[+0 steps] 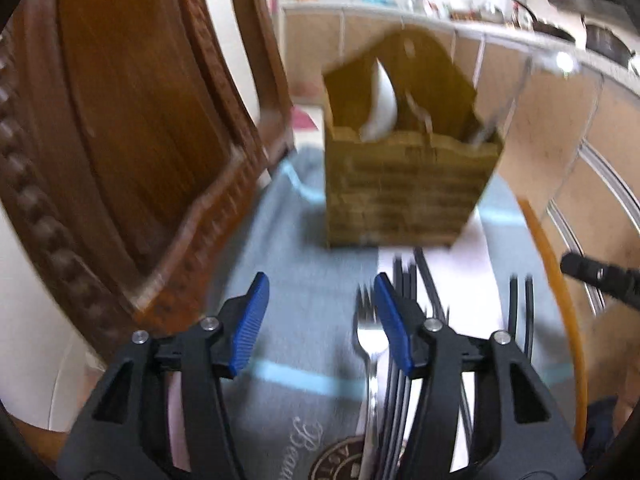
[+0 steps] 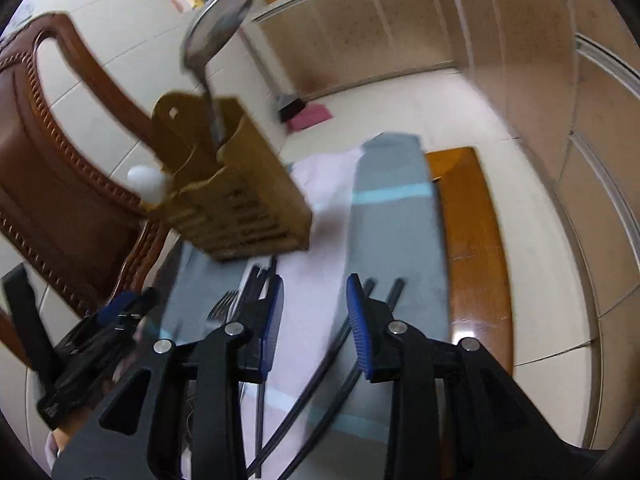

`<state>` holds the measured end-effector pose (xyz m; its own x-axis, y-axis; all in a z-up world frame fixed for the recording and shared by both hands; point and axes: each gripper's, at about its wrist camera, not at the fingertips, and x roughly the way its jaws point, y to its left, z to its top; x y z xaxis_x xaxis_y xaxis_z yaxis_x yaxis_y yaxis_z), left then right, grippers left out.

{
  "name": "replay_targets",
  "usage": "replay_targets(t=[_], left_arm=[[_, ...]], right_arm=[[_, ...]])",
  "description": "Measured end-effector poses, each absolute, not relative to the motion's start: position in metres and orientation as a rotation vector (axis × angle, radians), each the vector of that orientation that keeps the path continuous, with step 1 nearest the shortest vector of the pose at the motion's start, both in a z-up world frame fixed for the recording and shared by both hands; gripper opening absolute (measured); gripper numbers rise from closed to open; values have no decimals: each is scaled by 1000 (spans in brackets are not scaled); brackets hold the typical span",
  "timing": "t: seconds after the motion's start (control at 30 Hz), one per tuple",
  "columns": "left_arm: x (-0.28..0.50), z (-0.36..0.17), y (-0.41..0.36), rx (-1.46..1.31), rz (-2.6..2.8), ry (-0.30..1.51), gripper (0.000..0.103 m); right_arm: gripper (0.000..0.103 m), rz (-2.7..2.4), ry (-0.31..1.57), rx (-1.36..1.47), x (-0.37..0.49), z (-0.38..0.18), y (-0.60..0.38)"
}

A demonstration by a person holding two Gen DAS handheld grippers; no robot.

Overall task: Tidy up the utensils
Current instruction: 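Lower both utensils into the wooden holder and open both tools, then grasp a steel fork by its handle with the left tool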

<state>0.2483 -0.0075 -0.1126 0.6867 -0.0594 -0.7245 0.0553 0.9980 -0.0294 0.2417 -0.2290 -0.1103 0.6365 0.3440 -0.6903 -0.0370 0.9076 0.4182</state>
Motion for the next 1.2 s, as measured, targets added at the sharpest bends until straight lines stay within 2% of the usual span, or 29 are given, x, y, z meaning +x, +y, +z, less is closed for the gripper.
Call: replay_targets(t=[0.07, 0.3, 0.5, 0.57, 0.67, 1.13, 1.17, 1.2], left_arm=[[250, -122, -6, -1, -58, 857, 43], [233, -132, 1, 3, -60, 891, 45], [236, -138, 2, 3, -67, 925, 48], [239, -140, 3, -4, -73, 935, 51], [247, -145, 2, -27, -96, 959, 52], [290, -167, -22, -47, -184, 1092, 52], [291, -168, -23, -50, -184, 1092, 50], [293, -168, -23, -55, -182, 1094, 41]], right_arm=[[33, 294, 890, 375, 246, -114, -214], [33, 490, 983, 168, 276, -148, -147], [31, 530, 1039, 137, 287, -166, -133], [13, 536, 1049, 156, 287, -168, -134], [1, 528, 1051, 170, 286, -168, -140], [1, 501, 1022, 195, 276, -168, -156], [1, 498, 1022, 194, 276, -169, -156], [1, 498, 1020, 196, 276, -168, -156]])
